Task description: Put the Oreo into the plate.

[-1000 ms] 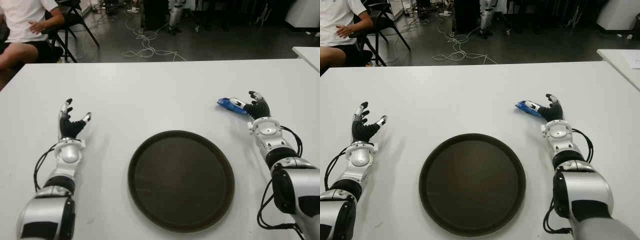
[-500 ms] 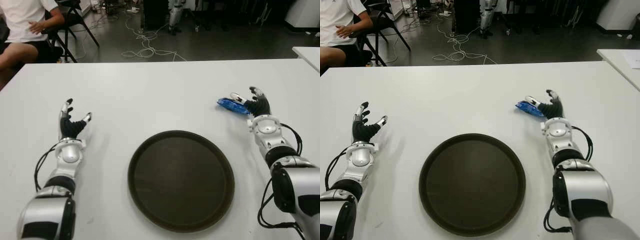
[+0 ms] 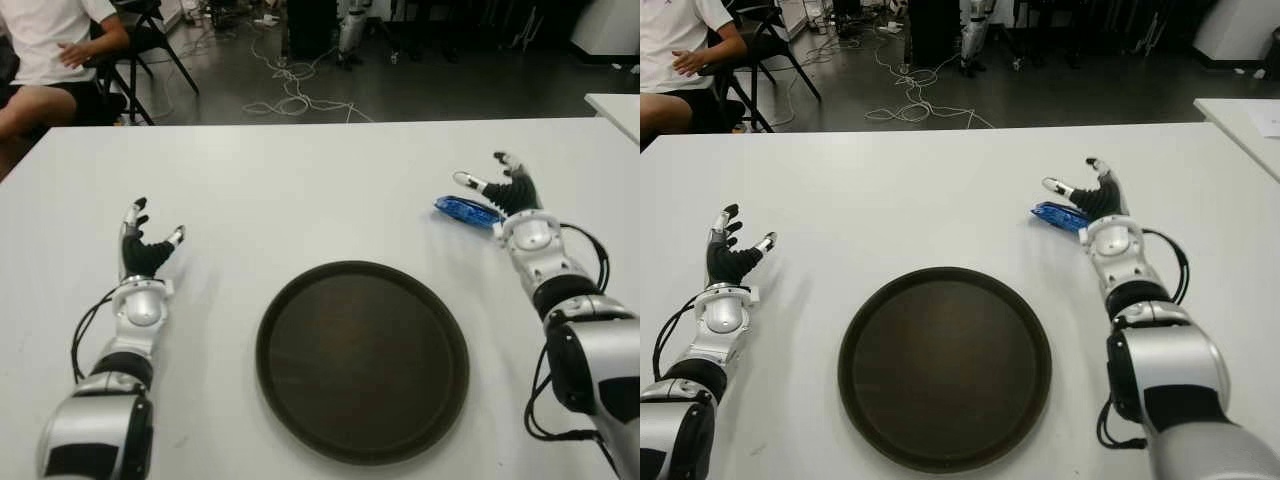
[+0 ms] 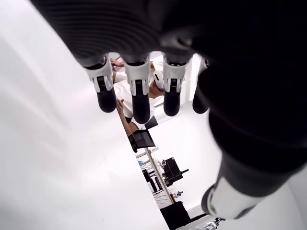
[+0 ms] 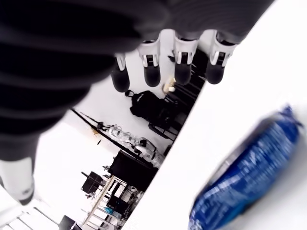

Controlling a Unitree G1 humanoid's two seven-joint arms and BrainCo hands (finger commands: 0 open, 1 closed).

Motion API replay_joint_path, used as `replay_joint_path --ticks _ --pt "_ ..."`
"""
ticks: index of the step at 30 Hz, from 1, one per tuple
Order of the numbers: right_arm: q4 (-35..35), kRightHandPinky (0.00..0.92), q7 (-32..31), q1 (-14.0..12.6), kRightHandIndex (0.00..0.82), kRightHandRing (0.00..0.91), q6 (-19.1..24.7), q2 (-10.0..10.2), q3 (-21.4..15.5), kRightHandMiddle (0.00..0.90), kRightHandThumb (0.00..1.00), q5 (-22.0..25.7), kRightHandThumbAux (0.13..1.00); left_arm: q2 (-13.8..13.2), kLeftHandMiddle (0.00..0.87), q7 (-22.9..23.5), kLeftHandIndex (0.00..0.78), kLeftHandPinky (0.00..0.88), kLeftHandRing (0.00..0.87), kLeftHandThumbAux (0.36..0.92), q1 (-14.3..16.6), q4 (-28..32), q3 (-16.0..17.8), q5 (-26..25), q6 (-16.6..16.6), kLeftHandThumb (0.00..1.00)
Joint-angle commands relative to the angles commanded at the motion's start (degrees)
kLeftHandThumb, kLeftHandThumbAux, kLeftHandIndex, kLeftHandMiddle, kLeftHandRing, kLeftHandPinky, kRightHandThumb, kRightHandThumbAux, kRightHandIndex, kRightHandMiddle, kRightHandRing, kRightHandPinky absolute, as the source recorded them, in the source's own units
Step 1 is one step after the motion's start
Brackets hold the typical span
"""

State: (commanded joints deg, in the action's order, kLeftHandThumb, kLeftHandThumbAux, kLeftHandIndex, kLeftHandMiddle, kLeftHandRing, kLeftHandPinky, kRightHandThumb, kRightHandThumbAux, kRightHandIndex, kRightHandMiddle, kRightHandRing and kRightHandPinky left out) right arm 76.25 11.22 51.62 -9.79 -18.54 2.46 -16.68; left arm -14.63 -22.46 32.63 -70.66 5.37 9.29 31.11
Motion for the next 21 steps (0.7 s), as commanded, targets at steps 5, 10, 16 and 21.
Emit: replay_joint_path --ticks 5,10,16,21 --pt "0.18 0.012 -0.60 0.45 0.051 0.029 1.55 -0.24 1.62 0.033 0.000 -1.68 0.543 0.05 0.107 0.06 0.065 0.079 0.091 0.787 0.11 -0.13 0.11 -0.12 -0.17 0.000" --pt "0.36 0.024 -1.17 0.67 0.065 0.047 2.23 -0.09 2.02 0.050 0.000 -1.77 0.559 0.02 0.103 -0.20 0.063 0.079 0.087 0.784 0.13 -0.18 -0.04 0.12 -0.33 0.000" --pt "0.43 0.027 -2.23 0.81 0.061 0.045 2.76 -0.01 1.84 0.038 0.000 -1.30 0.614 -0.06 0.105 -0.88 0.063 0.073 0.088 0.789 0.23 -0.20 -0.51 0.74 -0.98 0.000" --pt "0.42 0.027 -2.66 0.96 0.050 0.033 3.08 -0.13 2.33 0.026 0.000 -1.79 0.625 -0.02 0.110 -1.34 0.064 0.071 0.090 0.775 0.36 -0.20 -0.78 1.03 -1.60 0.000"
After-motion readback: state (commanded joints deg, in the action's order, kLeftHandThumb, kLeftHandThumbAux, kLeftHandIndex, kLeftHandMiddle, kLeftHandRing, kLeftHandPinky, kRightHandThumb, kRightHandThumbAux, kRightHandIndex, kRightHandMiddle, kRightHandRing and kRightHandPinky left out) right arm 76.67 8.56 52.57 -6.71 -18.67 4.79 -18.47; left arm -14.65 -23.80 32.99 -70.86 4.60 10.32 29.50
